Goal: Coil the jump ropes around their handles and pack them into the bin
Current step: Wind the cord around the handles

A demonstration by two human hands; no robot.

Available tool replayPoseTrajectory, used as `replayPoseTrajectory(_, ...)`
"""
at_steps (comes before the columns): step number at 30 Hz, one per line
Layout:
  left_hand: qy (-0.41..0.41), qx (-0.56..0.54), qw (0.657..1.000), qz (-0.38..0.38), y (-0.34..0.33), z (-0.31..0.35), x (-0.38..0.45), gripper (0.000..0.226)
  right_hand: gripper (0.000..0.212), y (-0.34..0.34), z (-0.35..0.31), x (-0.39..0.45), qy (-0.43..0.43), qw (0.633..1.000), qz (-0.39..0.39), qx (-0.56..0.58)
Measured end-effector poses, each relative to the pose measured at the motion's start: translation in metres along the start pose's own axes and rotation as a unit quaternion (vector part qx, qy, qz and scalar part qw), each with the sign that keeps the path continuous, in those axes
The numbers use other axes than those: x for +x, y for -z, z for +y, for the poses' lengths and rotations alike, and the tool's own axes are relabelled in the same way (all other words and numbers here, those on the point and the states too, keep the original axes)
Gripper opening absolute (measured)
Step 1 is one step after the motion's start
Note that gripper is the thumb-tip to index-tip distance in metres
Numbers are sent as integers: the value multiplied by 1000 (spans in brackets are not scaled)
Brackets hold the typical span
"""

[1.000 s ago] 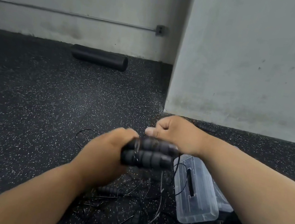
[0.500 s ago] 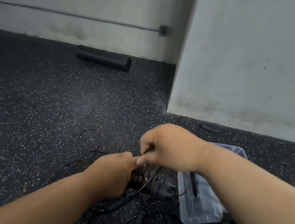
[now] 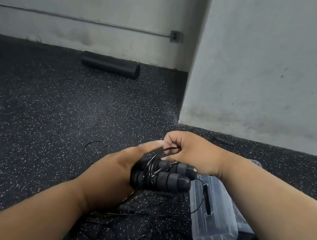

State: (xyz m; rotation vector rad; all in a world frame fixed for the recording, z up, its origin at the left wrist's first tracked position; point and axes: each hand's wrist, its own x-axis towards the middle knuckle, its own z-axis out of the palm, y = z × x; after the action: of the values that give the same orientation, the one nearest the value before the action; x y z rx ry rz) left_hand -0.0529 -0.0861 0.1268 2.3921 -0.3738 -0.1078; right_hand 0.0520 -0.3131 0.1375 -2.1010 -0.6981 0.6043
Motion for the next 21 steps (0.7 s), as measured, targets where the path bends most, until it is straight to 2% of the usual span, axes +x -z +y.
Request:
replayPoseTrajectory(2, -35, 19, 999, -21, -2, 11, -8, 86, 26, -2, -2, -1, 4, 999, -44, -24)
replayPoseTrajectory(4, -50, 51, 997, -31, -5, 8, -9, 70, 27, -7, -2, -1, -1, 995, -86, -48)
replayPoseTrajectory(7, -14, 71, 995, -68, -12, -7, 4, 46, 31, -10, -2, -5, -10, 990, -127, -52)
replayPoseTrajectory(9, -15, 77, 996, -45, -14, -26, 14, 32, 35, -6, 1, -8, 10, 989, -130, -69)
replayPoseTrajectory(11, -10, 32, 999, -8, -13, -28, 9, 41, 45, -1, 5, -11, 3, 991, -133, -10)
replayPoseTrajectory(13, -11, 14, 999, 47, 1, -18, 5, 47, 47, 1, 14, -11, -17, 987, -126, 101)
replayPoseTrajectory(15, 11, 42, 997, 71, 10, -20, 2, 42, 50, 0, 21, -10, -37, 973, -124, 193)
replayPoseTrajectory(17, 36, 72, 993, 89, 13, -21, 1, 41, 51, -1, 20, -10, -66, 966, -121, 218)
replayPoseTrajectory(19, 50, 85, 992, 83, 12, -15, 2, 42, 42, -4, 19, -8, -62, 979, -86, 174)
replayPoseTrajectory(21, 74, 103, 990, 59, 9, -16, 3, 41, 11, -2, 20, -6, -38, 990, 2, 133)
